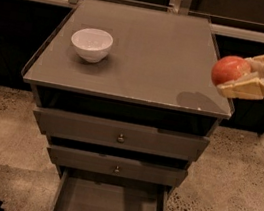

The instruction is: Place apple into bottom drawer

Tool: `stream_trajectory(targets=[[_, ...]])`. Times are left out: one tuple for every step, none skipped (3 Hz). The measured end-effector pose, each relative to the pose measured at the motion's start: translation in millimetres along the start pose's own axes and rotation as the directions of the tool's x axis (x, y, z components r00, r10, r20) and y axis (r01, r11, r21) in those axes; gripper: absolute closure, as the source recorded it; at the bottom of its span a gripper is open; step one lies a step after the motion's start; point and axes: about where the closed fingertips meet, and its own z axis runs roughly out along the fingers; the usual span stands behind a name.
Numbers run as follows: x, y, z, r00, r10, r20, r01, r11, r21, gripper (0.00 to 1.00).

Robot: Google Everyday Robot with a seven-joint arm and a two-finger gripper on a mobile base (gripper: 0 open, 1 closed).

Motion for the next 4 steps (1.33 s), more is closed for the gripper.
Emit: stream_trajectory(targets=[[52.6,30.2,4.7,0.993,0.106,0.044,-0.107,0.9939,0.028,1.00],[115.7,65.9,25.6,0.971,0.234,0.050,-0.235,0.9720,0.002,1.00],[166.1,96.9,41.7,0.937,0.348,0.037,-0.347,0.9374,-0.029,1.00],[166.4,97.0,41.9,0.937,0.348,0.037,-0.347,0.9373,-0.029,1.00]])
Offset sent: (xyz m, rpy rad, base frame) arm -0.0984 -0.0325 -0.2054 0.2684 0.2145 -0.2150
